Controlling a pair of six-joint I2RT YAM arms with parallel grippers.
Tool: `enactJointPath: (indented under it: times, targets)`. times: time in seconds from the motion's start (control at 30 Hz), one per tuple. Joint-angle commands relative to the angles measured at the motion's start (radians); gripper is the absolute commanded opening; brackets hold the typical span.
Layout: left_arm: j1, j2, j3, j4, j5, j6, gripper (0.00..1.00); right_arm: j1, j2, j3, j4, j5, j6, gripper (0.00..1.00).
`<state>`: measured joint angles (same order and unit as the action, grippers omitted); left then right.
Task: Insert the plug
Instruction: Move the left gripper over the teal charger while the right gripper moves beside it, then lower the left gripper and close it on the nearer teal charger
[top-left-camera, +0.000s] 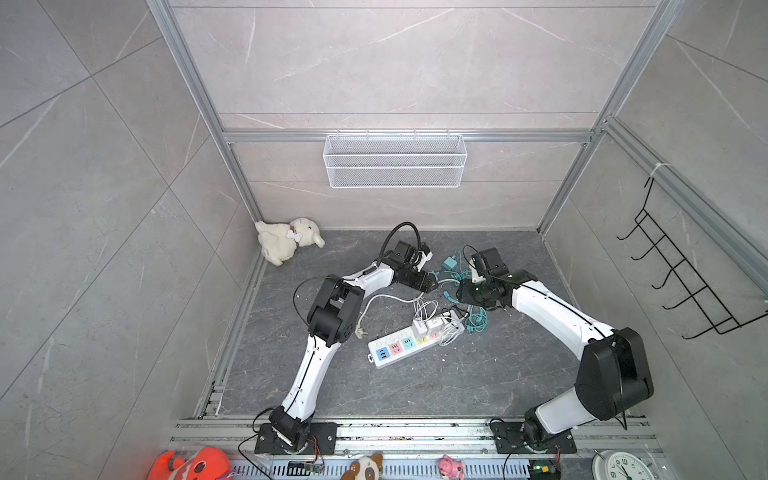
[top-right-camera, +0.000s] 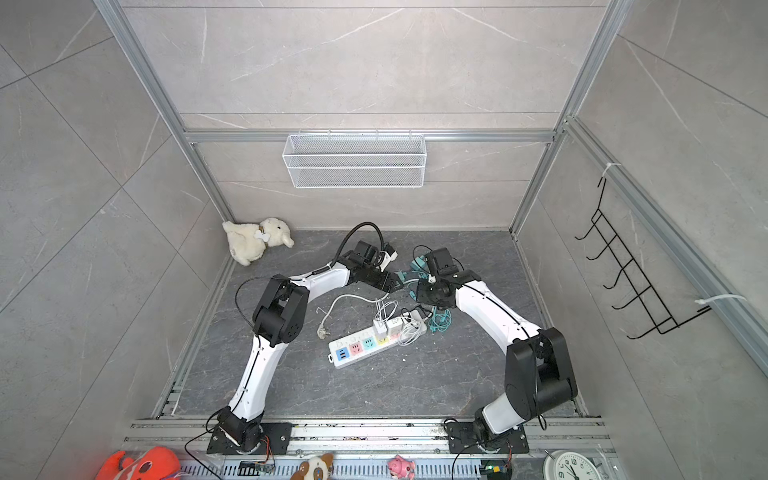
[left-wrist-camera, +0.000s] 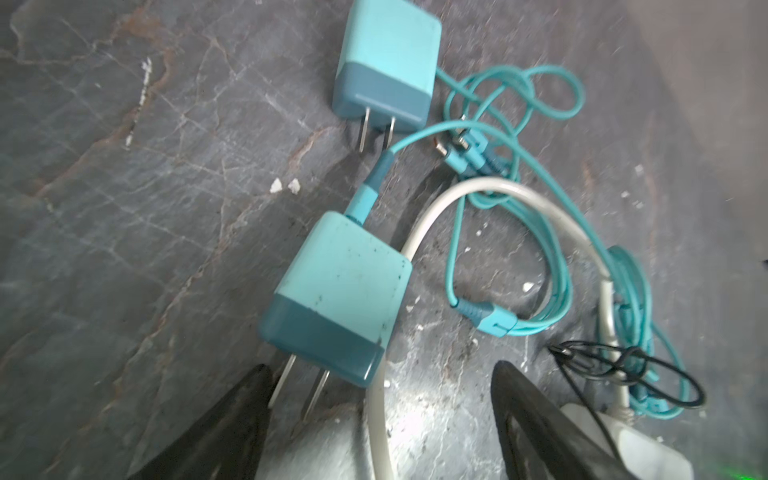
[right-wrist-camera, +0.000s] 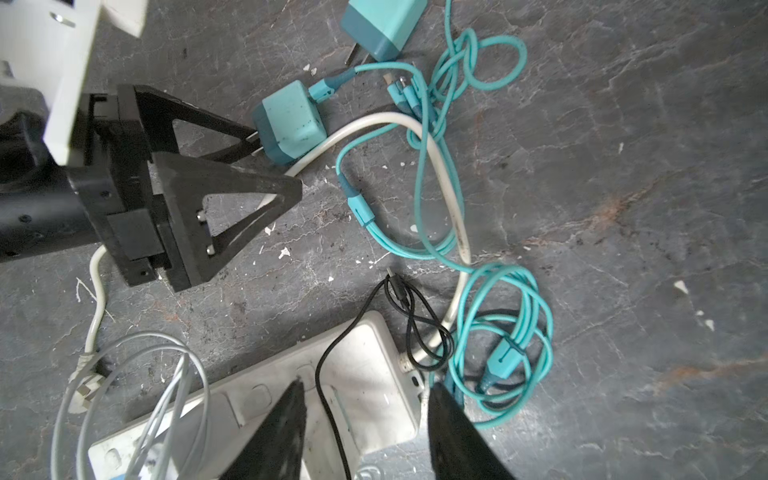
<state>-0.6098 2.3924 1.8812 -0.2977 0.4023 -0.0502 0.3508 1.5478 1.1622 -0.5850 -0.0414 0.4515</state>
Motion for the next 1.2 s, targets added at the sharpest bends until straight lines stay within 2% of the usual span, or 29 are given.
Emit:
enactJointPath:
  times: [0.0,0.27,0.5,0.77,1.17]
  targets:
    - [-0.025,0.025,0.065,-0.125,-0.106,0.129,0.86,-0.004,-0.025,-0.011,-0.033,0.01,-0.017,0.5]
    - [-0.038,0.071,0.164,-0.237,-0.139,0.266,0.9,-0.004,-0.03,-0.003,-0.045,0.001,-0.033,0.49]
    - [-0.036,0.106,0.251,-0.316,-0.213,0.371,0.9,-0.004,-0.031,0.0,-0.052,-0.003,-0.042,0.49]
    - [-0.03,0.036,0.197,-0.283,-0.167,0.494,0.92,-0.004,-0.03,0.006,-0.058,-0.002,-0.046,0.49]
    - [0.054,0.003,0.256,-0.315,0.064,0.551,0.91,-0.004,-0.015,0.033,-0.077,0.003,-0.05,0.49]
